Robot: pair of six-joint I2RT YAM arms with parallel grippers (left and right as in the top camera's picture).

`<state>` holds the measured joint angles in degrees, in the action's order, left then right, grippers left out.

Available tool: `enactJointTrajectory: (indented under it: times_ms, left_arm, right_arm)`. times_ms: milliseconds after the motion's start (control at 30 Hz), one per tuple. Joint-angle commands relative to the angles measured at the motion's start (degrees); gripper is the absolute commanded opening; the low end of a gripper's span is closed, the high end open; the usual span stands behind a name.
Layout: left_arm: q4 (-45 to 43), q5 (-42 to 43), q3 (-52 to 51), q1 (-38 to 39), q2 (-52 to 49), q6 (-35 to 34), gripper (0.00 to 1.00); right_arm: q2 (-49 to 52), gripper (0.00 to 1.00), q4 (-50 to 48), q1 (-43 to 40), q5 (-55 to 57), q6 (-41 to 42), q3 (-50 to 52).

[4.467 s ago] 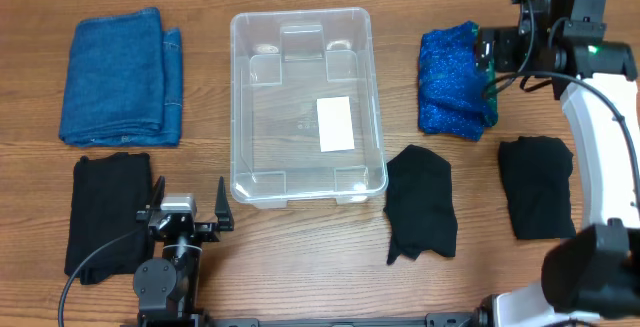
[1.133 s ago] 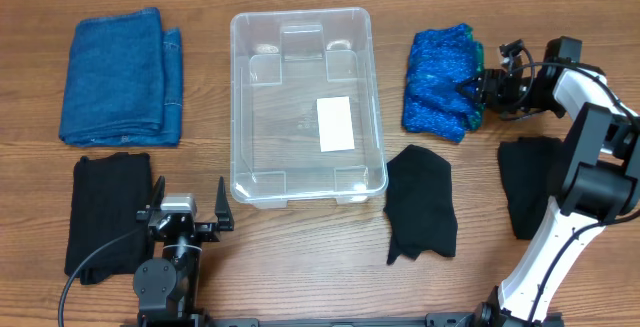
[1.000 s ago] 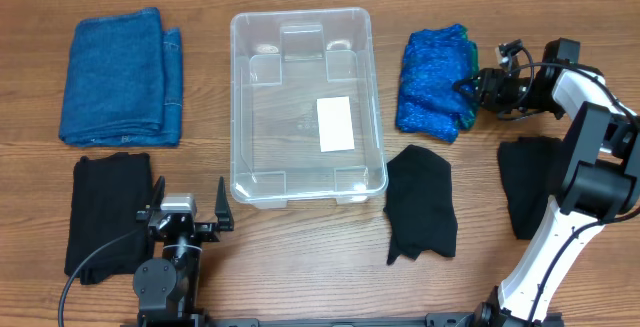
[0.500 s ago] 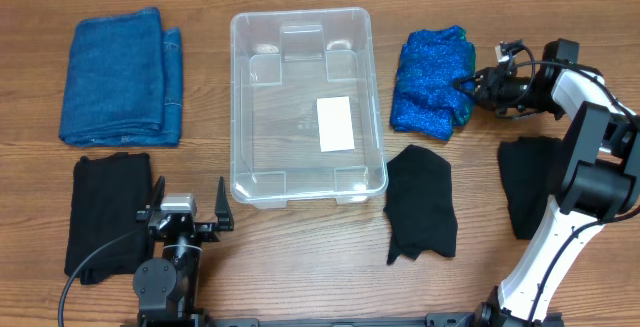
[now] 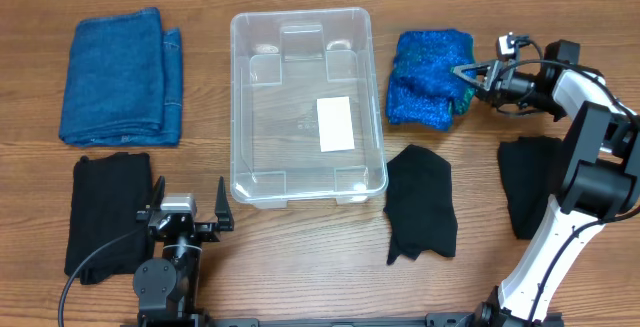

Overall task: Pack container
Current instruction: 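Close the right gripper on the sparkly blue cloth's edge, then lift the blue cloth and carry it left over the bin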

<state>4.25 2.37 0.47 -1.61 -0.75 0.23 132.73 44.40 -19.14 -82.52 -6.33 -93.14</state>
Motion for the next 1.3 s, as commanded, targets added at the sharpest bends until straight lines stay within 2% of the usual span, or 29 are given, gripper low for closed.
enactJointTrajectory:
  times_ms: [0,167,400,500,600,767,967,1167,1267]
  left_arm:
    - [0.00,0.02,-0.20,-0.35,0.39,1.09,1.00]
    - [0.00,0.02,-0.20,-0.35,0.39,1.09,1.00]
    - [0.00,0.00,-0.20,-0.35,0.39,1.09,1.00]
    - [0.00,0.00,-0.20,-0.35,0.39,1.09,1.00]
    - [0.00,0.00,-0.20,-0.35,0.39,1.09,1.00]
    - [0.00,0.02,-0.20,-0.35,0.39,1.09,1.00]
    - [0.00,0.00,-0.20,-0.35,0.39,1.09,1.00]
    - [0.00,0.00,-0.20,-0.35,0.39,1.09,1.00]
    - [0.00,0.02,-0.20,-0.35,0.39,1.09,1.00]
  right_arm:
    - [-1.86,0.04,0.17,-0.46,-7.41,0.92,-2.93]
    - [-7.80,0.04,0.35,-0.44,-7.39,3.63,-4.63]
    - [-22.32,0.04,3.69,2.34,-5.81,3.63,-4.87]
    - [-27.47,0.04,5.97,6.05,1.57,4.46,-4.87]
    - [-30.51,0.04,6.29,11.78,11.39,9.03,-4.87]
    - [-30.47,0.04,4.68,21.70,16.41,10.51,-4.85]
    - [-29.86,0.04,-2.38,32.61,28.94,18.38,-4.81]
    - [-29.79,0.04,-9.79,40.57,42.88,28.72,-4.74]
    - [-29.49,0.04,-11.74,43.43,48.00,31.36,-4.72]
